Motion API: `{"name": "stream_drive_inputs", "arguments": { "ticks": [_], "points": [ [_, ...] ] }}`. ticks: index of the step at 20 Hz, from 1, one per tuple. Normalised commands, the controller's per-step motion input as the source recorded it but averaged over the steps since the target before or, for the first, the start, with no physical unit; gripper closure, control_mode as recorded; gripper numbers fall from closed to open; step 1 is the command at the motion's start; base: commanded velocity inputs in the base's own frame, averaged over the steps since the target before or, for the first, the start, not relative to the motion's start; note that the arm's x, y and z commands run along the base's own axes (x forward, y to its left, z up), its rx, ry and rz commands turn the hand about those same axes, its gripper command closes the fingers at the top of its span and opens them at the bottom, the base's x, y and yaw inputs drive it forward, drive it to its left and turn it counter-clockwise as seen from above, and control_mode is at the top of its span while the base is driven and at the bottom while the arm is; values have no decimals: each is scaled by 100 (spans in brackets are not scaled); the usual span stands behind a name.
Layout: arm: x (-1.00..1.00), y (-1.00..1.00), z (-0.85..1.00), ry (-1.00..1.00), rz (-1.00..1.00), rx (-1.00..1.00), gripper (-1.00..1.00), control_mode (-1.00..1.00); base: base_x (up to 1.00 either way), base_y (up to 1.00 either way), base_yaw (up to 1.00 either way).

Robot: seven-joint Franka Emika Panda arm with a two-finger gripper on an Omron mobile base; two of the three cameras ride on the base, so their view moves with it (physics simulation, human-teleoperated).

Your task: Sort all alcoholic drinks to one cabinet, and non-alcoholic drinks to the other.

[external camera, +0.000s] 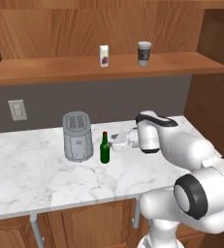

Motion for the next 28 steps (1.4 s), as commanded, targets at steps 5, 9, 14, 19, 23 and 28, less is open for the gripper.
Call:
{"name": "stream_drive_inputs", "arguments": {
  "ticks": [5, 9, 14, 19, 23, 28],
  "points": [
    [20, 0, -6, 0, 0, 2, -100, -100, 0, 0, 0],
    [14, 0, -12, 0, 0, 1, -100, -100, 0, 0, 0],
    [9, 0, -11, 0, 0, 1, -100, -100, 0, 0, 0],
    [14, 0, -6, 0, 0, 1, -100, -100, 0, 0, 0],
    [1, 0, -7, 0, 0, 0, -100, -100, 0, 0, 0],
    [0, 0, -6, 0, 0, 0, -100, -100, 0, 0, 0]
  ]
}}
